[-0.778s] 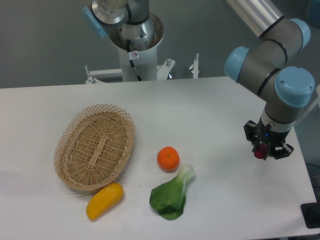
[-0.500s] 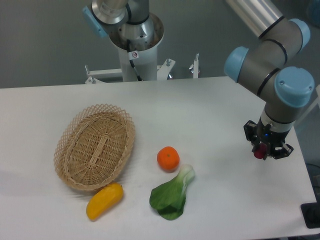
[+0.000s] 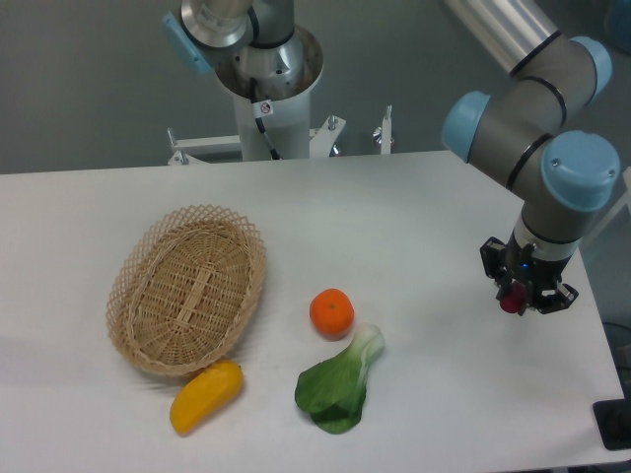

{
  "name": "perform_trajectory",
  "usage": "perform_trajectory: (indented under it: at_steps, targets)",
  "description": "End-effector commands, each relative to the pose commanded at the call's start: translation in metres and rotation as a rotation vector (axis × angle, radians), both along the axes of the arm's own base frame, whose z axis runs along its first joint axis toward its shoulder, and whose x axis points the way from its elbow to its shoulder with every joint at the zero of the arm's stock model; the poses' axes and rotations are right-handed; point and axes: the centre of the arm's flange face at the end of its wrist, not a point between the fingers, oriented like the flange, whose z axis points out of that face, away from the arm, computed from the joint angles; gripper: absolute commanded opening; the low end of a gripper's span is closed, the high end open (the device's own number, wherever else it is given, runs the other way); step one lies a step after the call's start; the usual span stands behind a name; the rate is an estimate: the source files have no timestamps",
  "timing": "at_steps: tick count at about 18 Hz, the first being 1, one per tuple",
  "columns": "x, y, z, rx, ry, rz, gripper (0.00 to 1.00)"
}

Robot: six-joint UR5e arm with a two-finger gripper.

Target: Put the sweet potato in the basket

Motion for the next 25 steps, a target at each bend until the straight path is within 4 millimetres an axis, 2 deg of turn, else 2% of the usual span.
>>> perform_trajectory:
  at_steps: [2,7,12,15,19,22,25]
  targets:
    - [0.009,0.009,0.0,0.007,-0.005,0.007,0.32]
    - [0.042,0.048,-0.001,0.017,-0.015,0.044,0.32]
    - [0.091,0.078,-0.004,0.012,-0.036,0.061,0.32]
    - [0.14,0.093,0.001,0.008,-0.046,0.006,0.32]
    - [0.22,0.113,0.014,0.005,-0.051,-0.085,0.32]
    - [0.27,0.122,0.023,0.008,-0.052,-0.142,0.32]
    - [0.313,0.121,0.019,0.001,-0.066,-0.196,0.32]
